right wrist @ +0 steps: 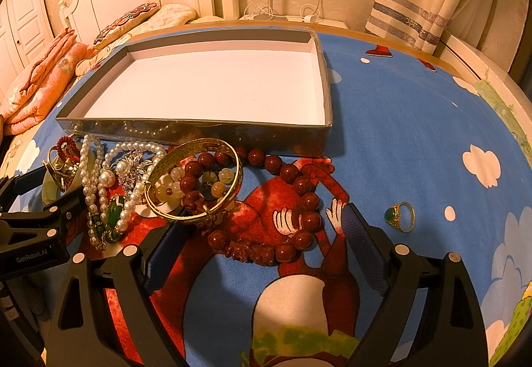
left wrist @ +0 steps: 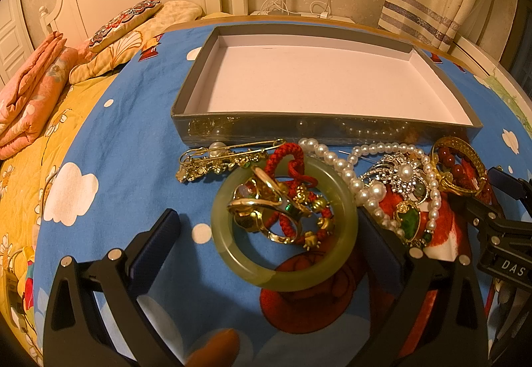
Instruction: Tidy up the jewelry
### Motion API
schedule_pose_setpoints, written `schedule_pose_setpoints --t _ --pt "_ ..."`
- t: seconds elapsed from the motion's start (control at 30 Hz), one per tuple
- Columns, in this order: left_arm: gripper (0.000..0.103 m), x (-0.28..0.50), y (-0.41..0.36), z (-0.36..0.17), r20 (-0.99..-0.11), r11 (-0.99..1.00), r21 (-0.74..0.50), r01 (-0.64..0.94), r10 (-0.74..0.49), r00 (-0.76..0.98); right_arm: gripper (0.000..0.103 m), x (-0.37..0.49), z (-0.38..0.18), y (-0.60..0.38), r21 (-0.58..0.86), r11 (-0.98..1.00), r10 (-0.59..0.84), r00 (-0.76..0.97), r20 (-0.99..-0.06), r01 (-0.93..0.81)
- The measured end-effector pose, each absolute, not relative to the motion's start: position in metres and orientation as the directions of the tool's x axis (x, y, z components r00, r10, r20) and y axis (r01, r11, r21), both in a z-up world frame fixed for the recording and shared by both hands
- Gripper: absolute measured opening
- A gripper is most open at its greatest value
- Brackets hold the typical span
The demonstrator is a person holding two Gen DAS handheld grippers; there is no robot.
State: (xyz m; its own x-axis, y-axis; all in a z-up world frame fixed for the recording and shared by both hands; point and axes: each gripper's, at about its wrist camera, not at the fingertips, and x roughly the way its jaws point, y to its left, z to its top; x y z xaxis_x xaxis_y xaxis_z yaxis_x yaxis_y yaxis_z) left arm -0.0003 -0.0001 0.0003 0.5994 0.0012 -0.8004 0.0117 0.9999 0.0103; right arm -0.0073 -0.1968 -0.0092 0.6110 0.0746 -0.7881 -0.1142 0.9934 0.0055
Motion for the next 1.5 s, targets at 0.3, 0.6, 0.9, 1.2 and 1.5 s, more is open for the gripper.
schedule_pose_setpoints --t 0.3,0.6,0.9,1.2,1.5 --pt "0.101 0.0 0.0 0.0 -0.8 1.0 0.01 0.012 0.001 0.599 0.087 -0.007 -0.009 -0.196 0.005 0.993 0.074 0.611 -0.788 -0.114" --pt "0.101 0.0 0.0 0.0 -0.8 1.0 0.011 0.012 0.001 0.599 0.087 -0.007 -0.009 -0.196 0.005 0.993 0.074 0.611 -0.788 -0.114" --pt "0.101 0.0 0.0 0.0 -0.8 1.0 0.011 0.011 0.002 0.599 0.087 -0.007 -0.009 -0.197 0.006 0.993 0.075 0.611 -0.788 -0.114" --pt "0.101 0.001 0.0 0.0 -0.801 1.0 0.009 0.009 0.002 0.598 0.087 -0.007 -0.007 -0.201 0.006 0.979 0.124 0.577 -0.808 -0.202" --pt "0.101 -0.017 0.017 0.006 -0.794 0.993 -0.11 0.04 -0.112 0.597 0.086 -0.021 0.009 -0.229 0.228 0.937 0.345 0.582 -0.736 -0.266"
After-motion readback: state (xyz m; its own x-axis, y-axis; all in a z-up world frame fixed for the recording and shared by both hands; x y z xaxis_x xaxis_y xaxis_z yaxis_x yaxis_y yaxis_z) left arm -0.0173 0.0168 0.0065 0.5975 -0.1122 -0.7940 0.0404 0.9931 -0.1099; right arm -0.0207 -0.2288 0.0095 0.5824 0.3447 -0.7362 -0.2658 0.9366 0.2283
